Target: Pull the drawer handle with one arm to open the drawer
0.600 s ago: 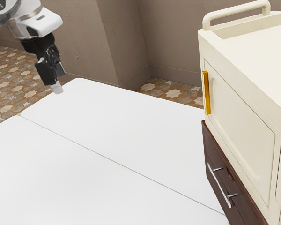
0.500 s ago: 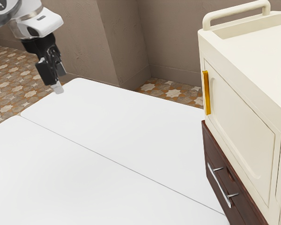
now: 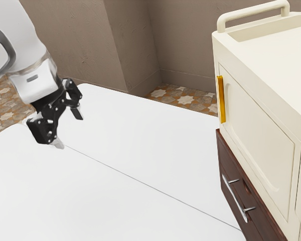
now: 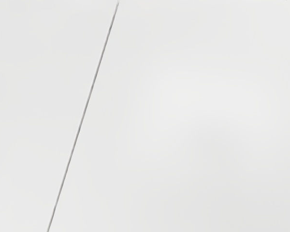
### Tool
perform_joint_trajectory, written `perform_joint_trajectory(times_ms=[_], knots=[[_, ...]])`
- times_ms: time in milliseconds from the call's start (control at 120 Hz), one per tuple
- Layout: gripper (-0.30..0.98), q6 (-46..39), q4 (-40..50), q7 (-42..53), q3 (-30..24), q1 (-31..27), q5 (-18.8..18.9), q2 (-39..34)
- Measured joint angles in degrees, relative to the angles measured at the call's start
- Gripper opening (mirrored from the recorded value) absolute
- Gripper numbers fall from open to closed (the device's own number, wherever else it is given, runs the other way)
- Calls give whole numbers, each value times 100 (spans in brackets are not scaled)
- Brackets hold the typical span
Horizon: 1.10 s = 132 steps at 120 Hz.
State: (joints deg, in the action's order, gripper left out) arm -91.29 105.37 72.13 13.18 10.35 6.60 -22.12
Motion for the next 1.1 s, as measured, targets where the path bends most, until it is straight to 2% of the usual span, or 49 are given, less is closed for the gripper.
perform_joint_trajectory(times_ms=[158, 267, 392, 558, 692, 825, 1000, 1100], knots=[[69, -1154, 638, 850, 49, 250, 46, -132], [69, -1539, 988, 1367, 79, 586, 49, -323], [69, -1792, 1024, 1920, 56, 805, 27, -211], [69, -1963, 1008, 2507, -646, 782, -535, -133], [69, -2020, 1030, 2872, -1229, 555, -792, -141], [68, -2070, 1049, 3120, -1309, 751, -1010, -123], [66, -2305, 1105, 3278, -1313, 997, -1109, 86], [56, -2710, 1303, 3299, -1310, 1254, -1117, 104]])
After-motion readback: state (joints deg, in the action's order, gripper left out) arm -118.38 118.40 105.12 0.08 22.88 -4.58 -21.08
